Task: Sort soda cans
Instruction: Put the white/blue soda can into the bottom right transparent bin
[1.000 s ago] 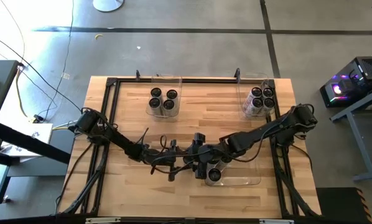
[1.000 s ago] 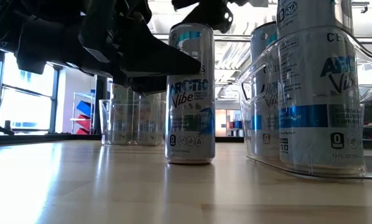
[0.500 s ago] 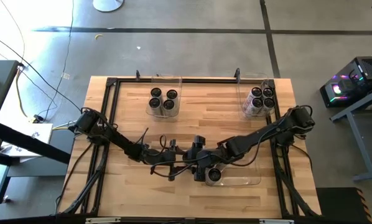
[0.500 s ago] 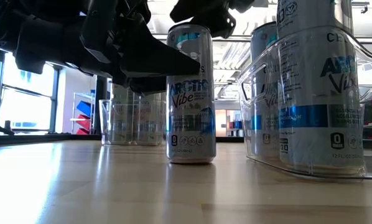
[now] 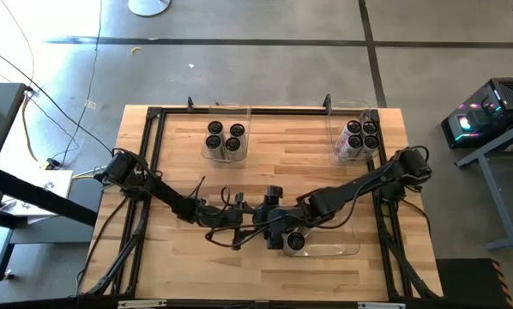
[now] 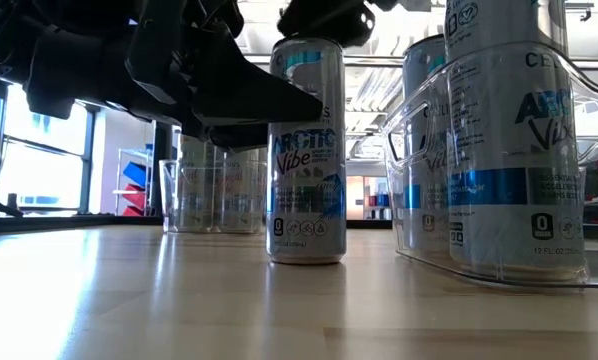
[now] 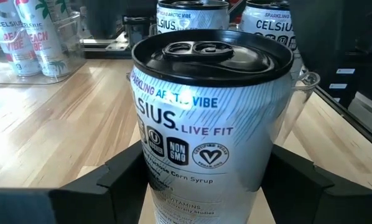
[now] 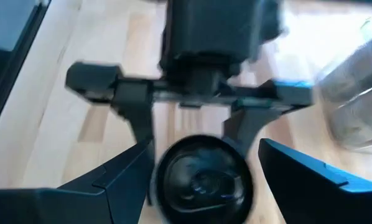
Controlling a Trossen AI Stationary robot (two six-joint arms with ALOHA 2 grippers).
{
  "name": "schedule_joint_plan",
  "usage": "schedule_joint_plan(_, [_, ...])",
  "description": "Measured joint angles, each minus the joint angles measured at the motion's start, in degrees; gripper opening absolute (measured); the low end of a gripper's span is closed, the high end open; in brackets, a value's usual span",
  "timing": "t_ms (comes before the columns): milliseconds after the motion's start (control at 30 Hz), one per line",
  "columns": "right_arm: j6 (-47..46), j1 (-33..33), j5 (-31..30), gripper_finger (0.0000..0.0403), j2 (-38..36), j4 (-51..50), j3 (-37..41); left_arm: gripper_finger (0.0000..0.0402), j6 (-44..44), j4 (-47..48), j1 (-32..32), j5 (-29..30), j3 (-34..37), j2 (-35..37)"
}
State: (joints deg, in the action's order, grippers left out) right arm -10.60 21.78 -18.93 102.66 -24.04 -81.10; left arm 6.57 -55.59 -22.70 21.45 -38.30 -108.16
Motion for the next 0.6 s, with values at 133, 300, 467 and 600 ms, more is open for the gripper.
schedule_joint_plan(133, [-0.98,-0.42,1.69,0.0287,1.27,-0.62,-0.04,0.0251,-0.04,0.07,-0.08,0.08,0.0,0.0])
schedule_joint_plan(300, [-0.96,-0.76,2.28,0.0287,3.23,-0.74,-0.04,0.0251,-0.11,0.09,-0.22,0.17,0.0,0.0])
schedule_joint_plan(467, [-1.41,-1.2,2.89,0.0287,4.08,-1.07,-0.09,0.0251,0.0,0.08,-0.26,0.28,0.02,-0.04])
schedule_joint_plan(600, [-2.49,-1.51,3.26,0.0275,4.08,-1.3,-0.09,0.0255,0.01,0.11,-0.28,-0.14,0.02,-0.04])
